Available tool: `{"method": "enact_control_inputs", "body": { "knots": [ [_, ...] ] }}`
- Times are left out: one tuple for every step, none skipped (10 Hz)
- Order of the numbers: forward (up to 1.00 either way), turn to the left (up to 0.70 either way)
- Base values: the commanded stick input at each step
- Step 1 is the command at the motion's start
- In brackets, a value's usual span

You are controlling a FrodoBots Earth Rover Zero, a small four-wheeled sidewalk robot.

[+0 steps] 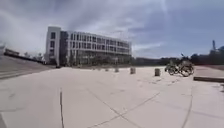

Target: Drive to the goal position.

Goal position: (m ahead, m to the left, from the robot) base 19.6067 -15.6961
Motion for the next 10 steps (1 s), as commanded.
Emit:
{"method": "enact_control_inputs", "body": {
  "knots": [
    [0.5,-0.09],
    [0.5,-0.09],
    [0.5,-0.09],
    [0.5,-0.1],
    [0.5,-0.1],
    [0.5,-0.1],
    [0.5,-0.1],
    [0.5,-0.14],
    [0.5,-0.15],
    [0.5,-0.17]
  ]
}}
